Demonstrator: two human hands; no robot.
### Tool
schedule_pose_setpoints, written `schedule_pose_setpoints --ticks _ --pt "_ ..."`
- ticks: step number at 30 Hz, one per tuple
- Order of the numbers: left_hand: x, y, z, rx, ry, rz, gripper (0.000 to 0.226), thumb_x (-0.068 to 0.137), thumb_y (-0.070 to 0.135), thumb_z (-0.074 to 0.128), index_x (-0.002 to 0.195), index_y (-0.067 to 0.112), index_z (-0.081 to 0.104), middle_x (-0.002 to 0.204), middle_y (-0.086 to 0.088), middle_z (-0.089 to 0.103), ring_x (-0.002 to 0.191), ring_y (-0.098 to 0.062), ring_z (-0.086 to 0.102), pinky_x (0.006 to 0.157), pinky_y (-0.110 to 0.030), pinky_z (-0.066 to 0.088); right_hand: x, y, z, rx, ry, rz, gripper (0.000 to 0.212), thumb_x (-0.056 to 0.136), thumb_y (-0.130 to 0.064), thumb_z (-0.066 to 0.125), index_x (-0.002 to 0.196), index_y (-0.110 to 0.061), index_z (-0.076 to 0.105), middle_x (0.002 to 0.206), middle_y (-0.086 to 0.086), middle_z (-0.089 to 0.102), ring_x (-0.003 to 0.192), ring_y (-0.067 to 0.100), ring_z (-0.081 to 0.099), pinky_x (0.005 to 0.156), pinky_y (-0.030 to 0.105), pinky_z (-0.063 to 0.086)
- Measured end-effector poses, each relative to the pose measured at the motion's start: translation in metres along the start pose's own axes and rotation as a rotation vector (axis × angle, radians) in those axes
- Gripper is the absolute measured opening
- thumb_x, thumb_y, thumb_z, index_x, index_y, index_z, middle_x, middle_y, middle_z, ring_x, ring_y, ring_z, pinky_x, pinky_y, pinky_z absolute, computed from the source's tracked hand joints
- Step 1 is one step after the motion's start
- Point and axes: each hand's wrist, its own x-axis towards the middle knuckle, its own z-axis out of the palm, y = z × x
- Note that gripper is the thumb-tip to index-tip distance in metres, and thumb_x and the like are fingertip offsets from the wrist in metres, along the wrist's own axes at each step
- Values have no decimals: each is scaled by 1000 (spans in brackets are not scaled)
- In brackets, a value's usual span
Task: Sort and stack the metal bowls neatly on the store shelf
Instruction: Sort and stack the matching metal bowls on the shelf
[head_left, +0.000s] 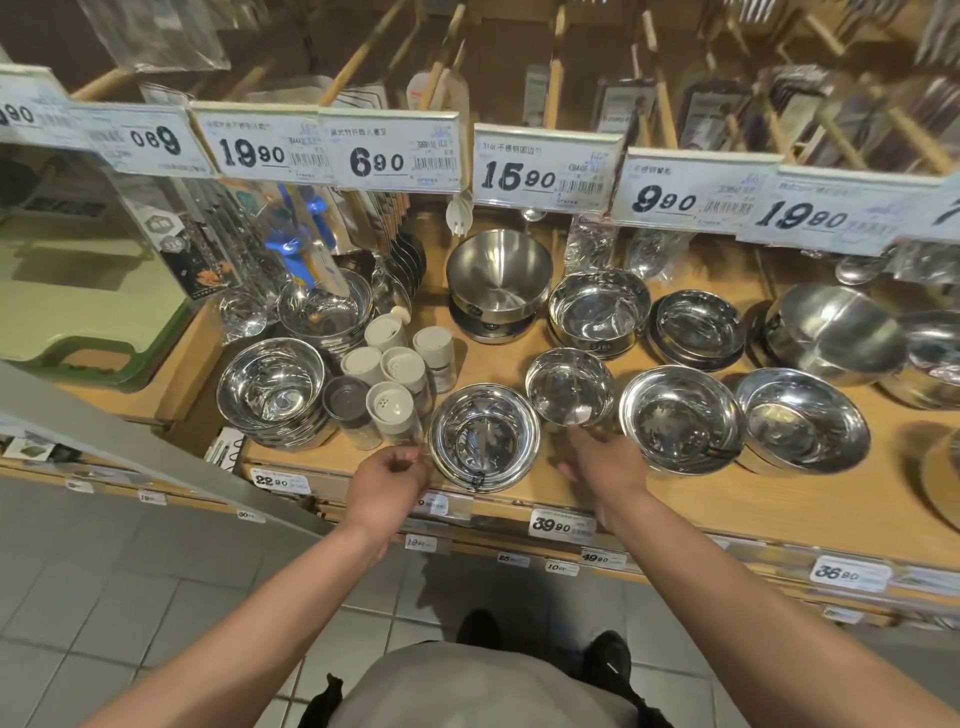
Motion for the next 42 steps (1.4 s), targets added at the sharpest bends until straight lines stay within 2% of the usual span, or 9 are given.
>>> schedule_pose_setpoints --ticks 3,11,15,20,26,29,33,37,42 --pt "-1 6 -4 6 3 21 9 94 7 65 95 16 64 95 -11 72 88 -27 68 94 -43 56 13 -3 4 156 19 78 18 95 -21 67 89 -5 65 89 10 74 73 24 74 81 38 61" --pt "-8 18 -10 29 -50 39 10 96 11 64 105 15 65 99 -6 70 84 -17 66 84 -30 57 22 -7 20 354 114 199 13 93 -14 69 89 -3 63 86 8 72 62 14 69 55 23 54" --pt "-9 24 -6 49 -62 43 10 98 10 61 107 10 65 96 -5 68 72 -8 64 63 -15 53 15 -15 17 359 96 226 13 94 -15 67 92 -3 64 81 8 73 60 14 68 75 31 60" --pt "-11 37 7 47 -131 71 11 96 15 63 106 12 66 85 -1 65 71 -13 59 71 -28 54 0 -31 9 381 21 191 7 93 -8 66 94 -1 66 82 10 75 65 15 71 63 22 61" --pt "-18 55 28 63 -222 106 15 97 12 61 110 17 64 110 -3 67 101 -17 65 97 -36 54 -16 -42 -9 311 -131 138 18 94 -4 63 108 7 65 92 18 74 86 21 72 79 31 60" --pt "-21 60 40 102 -267 147 17 96 7 59 111 13 64 105 -12 71 99 -20 68 92 -36 57 -22 -47 -28 302 -152 69 23 93 -2 64 110 13 65 97 23 75 83 21 73 70 24 61" --pt "-20 67 74 135 -326 113 14 92 -2 60 105 1 65 87 -14 66 78 -24 63 75 -35 54 -28 -53 -75 293 -116 -40 32 91 -1 65 117 17 61 113 28 69 91 25 69 82 27 58" --pt "-22 75 122 170 -582 41 10 93 3 61 102 7 58 88 -6 56 87 -17 58 69 -18 55 -31 -59 -133 380 24 -87 20 93 1 63 107 15 64 109 25 71 88 24 71 69 23 62" --pt "-19 77 185 175 -506 -130 51 92 23 72 134 2 51 103 -4 57 88 -13 66 63 -19 59 -33 -45 -186 453 180 -68 11 91 4 63 95 14 64 95 22 72 69 17 75 59 19 59"
